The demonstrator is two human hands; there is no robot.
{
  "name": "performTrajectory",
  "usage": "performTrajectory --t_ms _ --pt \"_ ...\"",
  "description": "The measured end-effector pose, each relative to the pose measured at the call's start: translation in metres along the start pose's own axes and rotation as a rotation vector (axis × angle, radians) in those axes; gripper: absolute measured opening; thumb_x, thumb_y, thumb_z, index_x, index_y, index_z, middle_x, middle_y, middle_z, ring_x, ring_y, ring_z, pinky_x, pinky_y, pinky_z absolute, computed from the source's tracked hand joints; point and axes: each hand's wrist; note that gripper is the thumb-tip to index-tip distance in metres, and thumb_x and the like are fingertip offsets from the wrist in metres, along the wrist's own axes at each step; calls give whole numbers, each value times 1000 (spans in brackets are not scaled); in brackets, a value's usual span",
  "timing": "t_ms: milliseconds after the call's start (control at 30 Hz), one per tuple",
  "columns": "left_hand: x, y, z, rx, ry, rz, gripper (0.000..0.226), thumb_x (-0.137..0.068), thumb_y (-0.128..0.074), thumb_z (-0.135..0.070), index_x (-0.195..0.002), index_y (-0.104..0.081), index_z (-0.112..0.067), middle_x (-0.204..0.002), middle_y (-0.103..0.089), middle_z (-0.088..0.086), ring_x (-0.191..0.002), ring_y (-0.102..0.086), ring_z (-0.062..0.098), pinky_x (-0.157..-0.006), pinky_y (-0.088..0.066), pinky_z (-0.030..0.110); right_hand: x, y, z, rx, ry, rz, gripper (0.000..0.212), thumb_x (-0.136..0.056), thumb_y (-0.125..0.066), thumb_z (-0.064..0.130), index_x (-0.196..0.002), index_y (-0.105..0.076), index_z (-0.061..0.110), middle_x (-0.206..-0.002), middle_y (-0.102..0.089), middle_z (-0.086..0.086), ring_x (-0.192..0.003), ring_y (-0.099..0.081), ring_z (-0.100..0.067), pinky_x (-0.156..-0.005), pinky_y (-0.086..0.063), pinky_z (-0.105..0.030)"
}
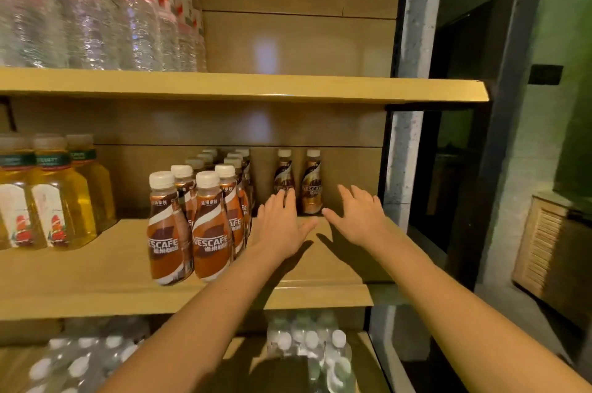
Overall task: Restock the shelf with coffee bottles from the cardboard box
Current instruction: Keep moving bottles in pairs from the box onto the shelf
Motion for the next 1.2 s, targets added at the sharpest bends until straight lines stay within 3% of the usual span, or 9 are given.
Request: performTrajectory --t_ms 133,300,433,667,833,900,967,1100,1200 --pt "48 19 -2 -40 -52 42 77 -90 -38 -58 -148 -14 -13 -157 -18 10 -145 -16 26 -118 -19 45 53 9 14 17 22 -14 70 -93 -38 55 -149 -20 18 -157 -20 -11 -144 -21 -28 -117 -13 -48" --pt "100 50 15 -81 -106 35 78 -89 -37 -59 -148 -17 -11 -155 -22 13 -143 -21 28 -118 -20 43 118 18 42 2 14 -38 69 -93 -41 53 -148 -24 15 -156 -23 -12 -143 -23 -28 -116 -15 -44" --pt "141 68 37 -86 -153 39 77 -90 -37 -58 -147 -19 -10 -155 -23 12 -143 -21 27 -118 -20 42 165 16 71 5 6 -27 67 -93 -40 53 -145 -28 13 -150 -34 -12 -134 -36 -31 -109 -25 -42" --pt "223 55 94 -52 -147 84 73 -90 -41 -55 -146 -24 -11 -152 -30 12 -140 -28 27 -115 -26 43 239 -24 106 -66 8 40 64 -93 -44 49 -144 -31 12 -150 -34 -12 -139 -30 -29 -114 -23 -44" --pt "275 3 135 -51 -49 300 73 -91 -37 -57 -147 -20 -14 -156 -23 8 -143 -23 25 -118 -20 41 283 -89 117 -112 -22 225 58 -93 -49 41 -141 -35 12 -144 -40 -9 -131 -40 -29 -108 -32 -41" --pt "294 -24 148 -38 -55 289 76 -89 -34 -64 -144 -30 -13 -151 -34 10 -137 -36 27 -113 -29 41 297 -124 116 -161 -53 347 58 -92 -54 36 -141 -34 12 -142 -43 -10 -126 -45 -28 -105 -36 -40" --pt "311 -49 159 -30 -74 339 74 -87 -42 -62 -140 -38 -11 -144 -45 11 -130 -46 28 -107 -37 39 308 -158 110 -217 -81 509 58 -89 -60 25 -140 -34 13 -140 -45 -11 -127 -45 -29 -105 -39 -41" --pt "340 -94 177 -20 17 656 80 -86 -53 -51 -147 -17 -15 -154 -27 6 -140 -29 23 -115 -26 38 327 -213 92 -290 -135 813 58 -84 -62 8 -136 -38 12 -130 -53 -12 -121 -52 -28 -98 -44 -33" --pt "359 -125 189 23 52 828 86 -85 -56 -50 -149 -10 -15 -157 -17 7 -143 -22 23 -116 -24 37 337 -247 80 -294 -182 936 63 -82 -65 9 -139 -38 12 -134 -50 -13 -123 -49 -30 -99 -40 -32"
Point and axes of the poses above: each hand's wrist, its own x-axis away from the middle knuckle, its own y-axis out of the back of the hand, z = x × y
